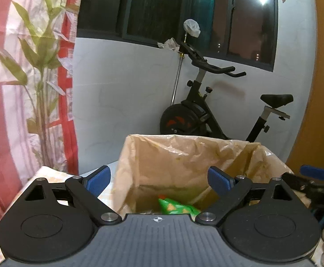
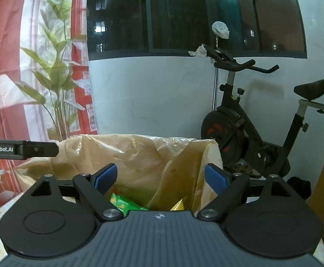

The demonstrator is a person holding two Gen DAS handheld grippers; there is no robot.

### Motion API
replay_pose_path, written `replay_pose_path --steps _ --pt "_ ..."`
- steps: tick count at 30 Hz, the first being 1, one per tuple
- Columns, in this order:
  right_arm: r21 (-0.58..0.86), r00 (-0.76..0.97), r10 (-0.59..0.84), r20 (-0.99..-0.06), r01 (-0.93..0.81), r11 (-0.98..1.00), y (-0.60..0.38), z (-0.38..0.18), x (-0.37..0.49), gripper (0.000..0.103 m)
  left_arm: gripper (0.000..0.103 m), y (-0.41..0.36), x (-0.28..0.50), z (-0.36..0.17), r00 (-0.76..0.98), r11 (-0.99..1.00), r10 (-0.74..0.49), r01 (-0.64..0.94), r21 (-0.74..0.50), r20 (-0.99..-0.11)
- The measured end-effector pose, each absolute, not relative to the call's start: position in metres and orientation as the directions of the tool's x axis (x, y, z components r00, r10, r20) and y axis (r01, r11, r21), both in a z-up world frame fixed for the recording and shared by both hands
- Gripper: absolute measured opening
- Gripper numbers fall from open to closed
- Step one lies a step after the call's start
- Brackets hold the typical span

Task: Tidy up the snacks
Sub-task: 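Open both tools to drop the bags into the box, then move both tools back down to the snack pile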

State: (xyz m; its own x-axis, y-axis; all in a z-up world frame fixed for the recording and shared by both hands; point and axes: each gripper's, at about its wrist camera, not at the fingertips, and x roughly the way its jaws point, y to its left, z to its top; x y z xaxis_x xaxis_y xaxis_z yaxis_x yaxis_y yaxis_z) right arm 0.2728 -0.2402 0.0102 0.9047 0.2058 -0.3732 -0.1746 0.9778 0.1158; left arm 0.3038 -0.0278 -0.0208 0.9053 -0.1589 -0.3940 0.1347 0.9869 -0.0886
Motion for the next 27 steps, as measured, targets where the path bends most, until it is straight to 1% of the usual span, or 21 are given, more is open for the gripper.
replay_pose_path --steps 7,14,20,24,27 --pt "0.199 0.906 0.208 -0.368 -0.142 0.970 -0.256 0.017 0.226 0.088 0.095 -0.005 0.252 -0.015 0.897 0.985 -0.162 0.124 -0.118 -0.411" --pt "0.169 0.910 0.193 -0.368 -0.139 0.976 -0.248 0.007 0.176 0.088 0.095 0.011 0.202 -0.029 0.881 0.981 -0.176 0.118 -0.155 -0.440" --pt "0.162 0.900 0.159 -0.406 -0.101 0.982 -0.232 -0.019 0.141 0.088 0.095 0.009 0.174 -0.057 0.855 0.966 -0.215 0.115 -0.231 -0.473" --pt "0.163 0.877 0.160 -0.453 -0.095 0.982 -0.222 -0.041 0.122 0.088 0.095 -0.004 0.164 -0.079 0.837 0.966 -0.220 0.115 -0.231 -0.501" --pt "0.129 0.865 0.151 -0.479 -0.101 0.986 -0.216 -0.054 0.109 0.088 0.095 -0.014 0.159 -0.092 0.824 0.963 -0.235 0.126 -0.239 -0.515"
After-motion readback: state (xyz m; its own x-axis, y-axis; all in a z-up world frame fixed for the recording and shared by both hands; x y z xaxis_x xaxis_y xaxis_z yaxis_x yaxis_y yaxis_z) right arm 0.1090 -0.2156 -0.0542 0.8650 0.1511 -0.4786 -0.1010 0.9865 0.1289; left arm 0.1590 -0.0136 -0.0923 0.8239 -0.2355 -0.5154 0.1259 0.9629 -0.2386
